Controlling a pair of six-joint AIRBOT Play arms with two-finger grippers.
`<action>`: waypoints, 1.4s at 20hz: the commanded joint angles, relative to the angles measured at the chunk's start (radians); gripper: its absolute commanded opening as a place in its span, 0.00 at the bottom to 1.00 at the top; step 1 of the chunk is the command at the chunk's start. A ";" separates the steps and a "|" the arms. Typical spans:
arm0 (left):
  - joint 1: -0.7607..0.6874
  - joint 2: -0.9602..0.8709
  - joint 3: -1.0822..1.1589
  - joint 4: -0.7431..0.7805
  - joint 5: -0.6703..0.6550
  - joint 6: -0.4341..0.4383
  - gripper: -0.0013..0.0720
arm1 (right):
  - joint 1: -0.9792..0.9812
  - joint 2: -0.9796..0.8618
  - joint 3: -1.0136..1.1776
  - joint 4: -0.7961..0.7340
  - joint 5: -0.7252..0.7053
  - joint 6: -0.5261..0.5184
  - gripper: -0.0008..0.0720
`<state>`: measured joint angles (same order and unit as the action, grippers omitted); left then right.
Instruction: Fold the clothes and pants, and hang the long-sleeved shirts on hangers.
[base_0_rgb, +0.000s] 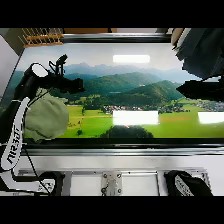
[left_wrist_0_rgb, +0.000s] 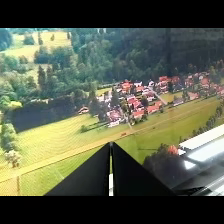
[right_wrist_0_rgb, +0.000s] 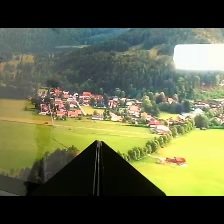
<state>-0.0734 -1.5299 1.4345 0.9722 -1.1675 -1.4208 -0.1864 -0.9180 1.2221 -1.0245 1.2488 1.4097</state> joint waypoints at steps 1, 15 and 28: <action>0.000 0.000 0.000 0.000 0.000 0.000 0.03 | 0.001 -0.001 0.000 0.001 0.000 0.000 0.03; 0.085 0.002 0.110 0.185 -0.022 -0.023 1.00 | 0.001 -0.001 0.000 0.000 0.000 0.000 0.03; 0.453 0.001 -0.191 0.555 0.335 -0.166 1.00 | 0.001 -0.001 0.000 0.000 0.000 0.000 0.03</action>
<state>0.3405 -1.5284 1.3396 1.4967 -0.9874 -1.5791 -0.1864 -0.9184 1.2221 -1.0241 1.2484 1.4097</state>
